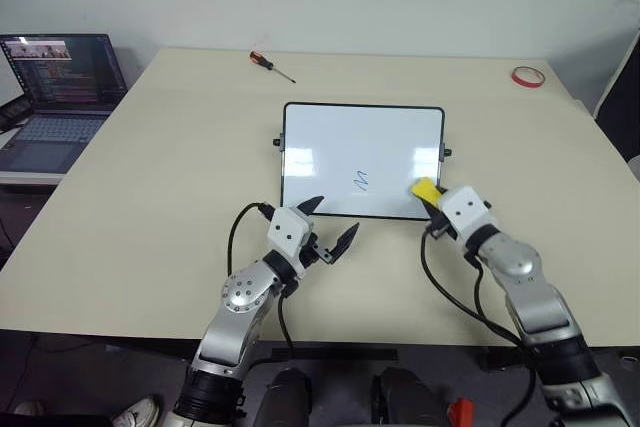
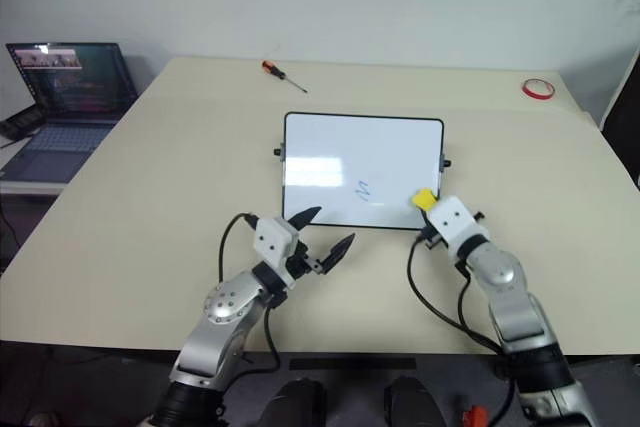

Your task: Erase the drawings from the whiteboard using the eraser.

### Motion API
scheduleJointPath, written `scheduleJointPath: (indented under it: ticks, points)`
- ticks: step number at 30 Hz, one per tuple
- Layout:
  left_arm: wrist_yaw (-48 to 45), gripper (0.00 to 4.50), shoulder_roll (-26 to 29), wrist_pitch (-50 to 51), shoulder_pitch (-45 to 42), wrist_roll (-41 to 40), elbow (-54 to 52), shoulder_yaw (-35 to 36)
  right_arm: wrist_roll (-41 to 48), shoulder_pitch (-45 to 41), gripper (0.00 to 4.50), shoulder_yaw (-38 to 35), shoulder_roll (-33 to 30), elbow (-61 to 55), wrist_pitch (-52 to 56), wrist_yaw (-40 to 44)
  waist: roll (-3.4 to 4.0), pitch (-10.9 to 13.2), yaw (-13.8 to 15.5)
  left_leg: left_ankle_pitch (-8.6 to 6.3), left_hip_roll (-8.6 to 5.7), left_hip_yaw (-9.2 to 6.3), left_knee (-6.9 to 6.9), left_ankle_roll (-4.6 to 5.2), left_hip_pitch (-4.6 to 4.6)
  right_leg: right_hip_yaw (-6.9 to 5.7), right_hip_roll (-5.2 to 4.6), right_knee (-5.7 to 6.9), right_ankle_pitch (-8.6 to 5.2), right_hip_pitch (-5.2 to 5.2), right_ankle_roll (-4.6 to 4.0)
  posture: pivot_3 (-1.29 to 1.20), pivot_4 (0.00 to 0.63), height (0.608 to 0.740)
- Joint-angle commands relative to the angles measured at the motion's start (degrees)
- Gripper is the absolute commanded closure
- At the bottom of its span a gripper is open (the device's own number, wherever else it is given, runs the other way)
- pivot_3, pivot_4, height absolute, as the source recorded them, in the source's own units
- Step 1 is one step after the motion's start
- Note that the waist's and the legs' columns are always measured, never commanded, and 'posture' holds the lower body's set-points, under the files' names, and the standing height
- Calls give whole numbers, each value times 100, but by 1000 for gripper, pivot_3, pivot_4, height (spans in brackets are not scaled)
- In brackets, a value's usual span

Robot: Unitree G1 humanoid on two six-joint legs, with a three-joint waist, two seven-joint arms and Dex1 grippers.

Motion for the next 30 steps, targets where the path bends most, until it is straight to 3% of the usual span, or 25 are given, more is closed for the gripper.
scheduleJointPath:
  ticks: [1,8,13,18,25,30]
  points:
    - [14,0,-26,-38,-11,-1,-276,-38,7,389,3399,-122,-140,-185,390,124,0,0,-8,0,1,1,0,0,2,1,1,1,0,0,1,0,150,740]
    - [-17,0,-41,-40,-44,-9,-236,-63,95,459,3399,-344,-163,-319,339,57,-1,1,-20,1,2,7,0,0,10,3,5,1,-3,3,4,0,150,740]
    - [-20,0,5,-50,-67,-20,-226,6,753,429,3399,-664,-16,-633,185,313,-1,2,-19,1,2,7,0,0,6,4,5,1,-3,0,5,0,150,740]
    - [-12,0,78,-69,90,-30,-332,36,1769,981,3399,-1240,-8,-1491,6,787,2,4,-16,0,2,0,-4,0,-12,1,4,-1,-3,-11,1,0,150,740]
    - [70,0,109,-99,175,-5,-358,119,1415,1936,3399,-1330,-449,-1187,-1548,1249,0,5,-15,-3,1,0,-3,0,-11,-1,1,-7,-5,-9,3,0,150,740]
    - [58,0,138,-110,153,1,-320,146,1159,2015,3399,-1202,-595,-805,-2300,1334,0,5,-32,-3,3,15,-4,0,-2,1,4,-6,-6,-7,4,0,150,740]
